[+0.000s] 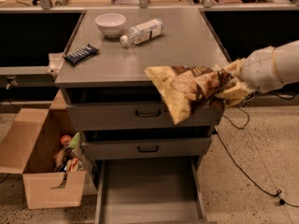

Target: Place brown chip bag into bottom drawer

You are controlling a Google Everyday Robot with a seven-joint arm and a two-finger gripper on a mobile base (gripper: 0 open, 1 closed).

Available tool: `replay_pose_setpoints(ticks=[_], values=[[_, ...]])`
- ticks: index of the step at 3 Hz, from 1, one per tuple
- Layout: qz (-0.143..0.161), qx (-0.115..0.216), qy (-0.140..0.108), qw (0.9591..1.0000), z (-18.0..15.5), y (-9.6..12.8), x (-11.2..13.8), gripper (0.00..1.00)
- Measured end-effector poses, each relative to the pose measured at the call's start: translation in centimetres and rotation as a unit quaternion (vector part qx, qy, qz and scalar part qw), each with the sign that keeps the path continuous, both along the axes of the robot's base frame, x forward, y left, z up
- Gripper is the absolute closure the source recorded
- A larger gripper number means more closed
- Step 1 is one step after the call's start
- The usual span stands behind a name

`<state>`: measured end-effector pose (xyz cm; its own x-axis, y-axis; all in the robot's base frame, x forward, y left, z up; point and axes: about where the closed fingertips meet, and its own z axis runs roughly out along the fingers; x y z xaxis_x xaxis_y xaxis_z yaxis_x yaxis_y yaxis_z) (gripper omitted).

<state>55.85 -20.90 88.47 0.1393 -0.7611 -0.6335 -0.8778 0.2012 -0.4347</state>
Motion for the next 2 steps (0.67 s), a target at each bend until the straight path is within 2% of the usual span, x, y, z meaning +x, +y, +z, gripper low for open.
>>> replay_pose_setpoints(ticks=[1, 2], values=[[-0.05, -0.007, 0.084, 0.9952, -8.8, -1.5, -2.6, 1.0], [-0.099, 0.005, 0.18, 0.9786, -19.8, -3.0, -6.1, 1.0]])
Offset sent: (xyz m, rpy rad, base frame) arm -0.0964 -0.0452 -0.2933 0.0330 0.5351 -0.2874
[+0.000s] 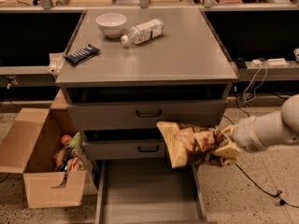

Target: Place brown chip bag into bottom drawer

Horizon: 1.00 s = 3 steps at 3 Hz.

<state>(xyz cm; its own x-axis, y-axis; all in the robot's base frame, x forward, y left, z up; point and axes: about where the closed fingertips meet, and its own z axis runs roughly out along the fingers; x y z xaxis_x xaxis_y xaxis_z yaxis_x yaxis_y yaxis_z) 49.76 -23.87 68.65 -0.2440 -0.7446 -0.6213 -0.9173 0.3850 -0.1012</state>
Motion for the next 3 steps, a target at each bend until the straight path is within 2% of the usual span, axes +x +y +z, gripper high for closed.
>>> replay_pose_setpoints(ticks=[1, 2, 3], values=[[-0.03, 0.018, 0.055, 0.9979, -6.8, -0.7, -1.5, 1.0], [-0.03, 0.018, 0.055, 0.9979, -6.8, -0.7, -1.5, 1.0], [-0.044, 0.0, 0.077, 0.9961, -10.9, -0.4, -1.4, 1.0]])
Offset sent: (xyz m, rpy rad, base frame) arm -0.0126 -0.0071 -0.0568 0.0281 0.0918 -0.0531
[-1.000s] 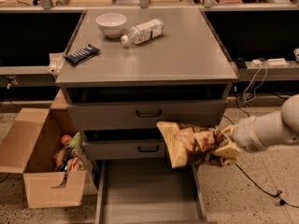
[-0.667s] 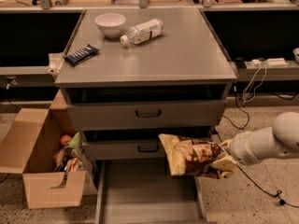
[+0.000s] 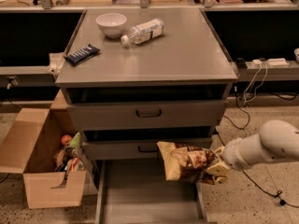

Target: Place brown chip bag into bottom drawer

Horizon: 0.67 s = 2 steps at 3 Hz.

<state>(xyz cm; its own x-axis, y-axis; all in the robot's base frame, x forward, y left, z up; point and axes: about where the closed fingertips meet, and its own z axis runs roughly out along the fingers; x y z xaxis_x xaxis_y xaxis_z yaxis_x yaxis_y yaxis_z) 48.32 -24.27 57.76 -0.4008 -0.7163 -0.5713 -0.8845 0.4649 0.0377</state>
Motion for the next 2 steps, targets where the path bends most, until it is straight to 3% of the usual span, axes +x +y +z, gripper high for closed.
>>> replay_pose_setpoints(ticks=[1, 2], values=[[-0.012, -0.033, 0.059, 0.9976, -10.0, 1.3, -0.3, 1.0], [-0.019, -0.043, 0.091, 0.9947, -15.7, 2.0, 0.1, 1.0]])
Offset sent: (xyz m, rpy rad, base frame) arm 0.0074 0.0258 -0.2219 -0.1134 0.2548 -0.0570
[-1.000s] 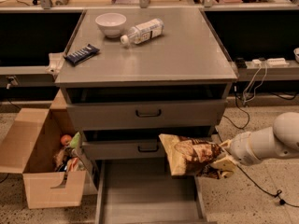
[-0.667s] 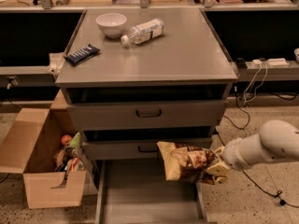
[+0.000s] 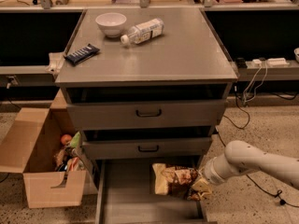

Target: Place brown chip bag into bottom drawer

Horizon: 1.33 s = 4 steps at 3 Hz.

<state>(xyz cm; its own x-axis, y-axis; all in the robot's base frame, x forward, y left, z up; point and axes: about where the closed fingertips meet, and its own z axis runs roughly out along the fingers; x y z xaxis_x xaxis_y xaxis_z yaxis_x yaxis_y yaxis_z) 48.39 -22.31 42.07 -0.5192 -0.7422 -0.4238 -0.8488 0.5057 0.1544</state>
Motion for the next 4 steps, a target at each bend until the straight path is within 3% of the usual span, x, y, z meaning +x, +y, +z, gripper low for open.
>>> replay_pose_setpoints(ticks=[2, 4], values=[[-0.021, 0.043, 0.055, 0.9973, -8.8, 1.5, 2.1, 1.0], [-0.026, 0.087, 0.095, 0.9914, -15.0, 4.2, 3.8, 1.0]])
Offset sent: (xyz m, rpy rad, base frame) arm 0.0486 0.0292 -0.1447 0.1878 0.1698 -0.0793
